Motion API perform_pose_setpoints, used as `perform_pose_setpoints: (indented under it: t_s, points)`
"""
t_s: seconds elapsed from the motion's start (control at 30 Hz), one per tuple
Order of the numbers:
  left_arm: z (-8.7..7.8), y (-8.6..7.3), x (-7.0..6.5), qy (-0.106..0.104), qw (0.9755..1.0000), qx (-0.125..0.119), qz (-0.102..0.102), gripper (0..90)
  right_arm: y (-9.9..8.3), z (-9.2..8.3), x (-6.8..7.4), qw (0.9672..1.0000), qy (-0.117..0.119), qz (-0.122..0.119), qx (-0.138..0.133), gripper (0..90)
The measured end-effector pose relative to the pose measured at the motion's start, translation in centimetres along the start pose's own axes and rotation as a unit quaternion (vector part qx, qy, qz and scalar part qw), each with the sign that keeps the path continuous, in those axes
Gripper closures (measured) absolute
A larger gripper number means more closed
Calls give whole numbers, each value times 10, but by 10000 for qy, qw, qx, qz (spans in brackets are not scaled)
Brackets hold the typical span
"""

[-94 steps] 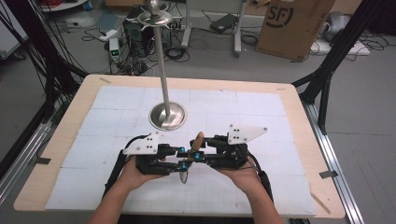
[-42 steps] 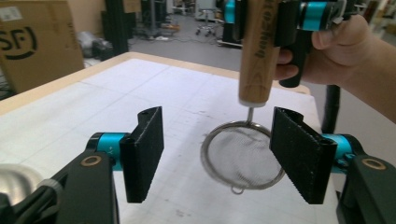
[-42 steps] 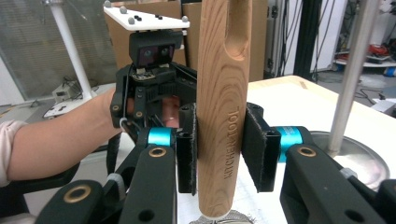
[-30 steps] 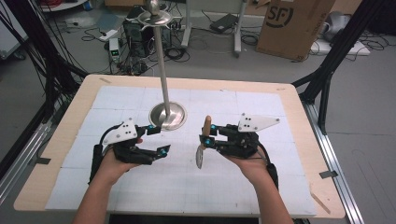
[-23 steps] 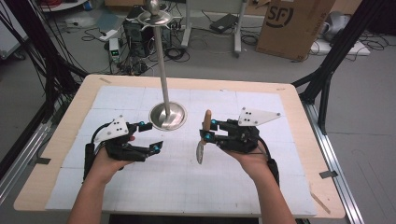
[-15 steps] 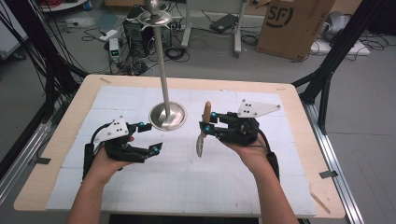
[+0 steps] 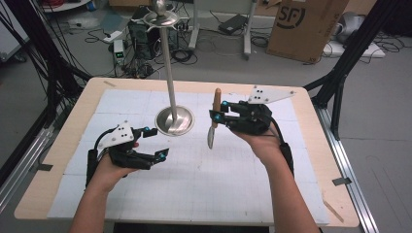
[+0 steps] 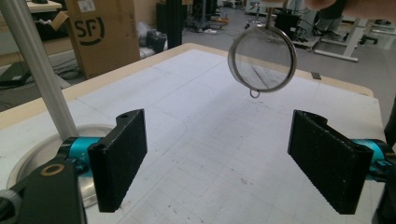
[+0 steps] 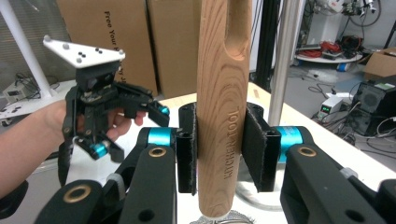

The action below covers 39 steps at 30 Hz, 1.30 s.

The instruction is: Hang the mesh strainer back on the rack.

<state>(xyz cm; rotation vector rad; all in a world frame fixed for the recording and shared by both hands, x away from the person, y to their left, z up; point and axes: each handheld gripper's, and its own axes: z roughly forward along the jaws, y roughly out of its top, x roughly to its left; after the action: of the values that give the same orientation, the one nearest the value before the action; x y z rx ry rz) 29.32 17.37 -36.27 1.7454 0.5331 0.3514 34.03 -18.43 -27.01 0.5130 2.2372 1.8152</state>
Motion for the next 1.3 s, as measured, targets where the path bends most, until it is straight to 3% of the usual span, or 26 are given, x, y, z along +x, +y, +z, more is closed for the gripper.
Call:
perform_pose_setpoints:
  t_s: [0.87, 1.3]
  points:
    - [2, -1, -2, -47, 10000, 43, 15, 201, 64, 9, -18, 9990, -340, -283, 84, 682]
    - [2, -1, -2, -77, 10000, 40, 34, 202, 95, 23, -21, 9982, -441, -389, 116, 682]
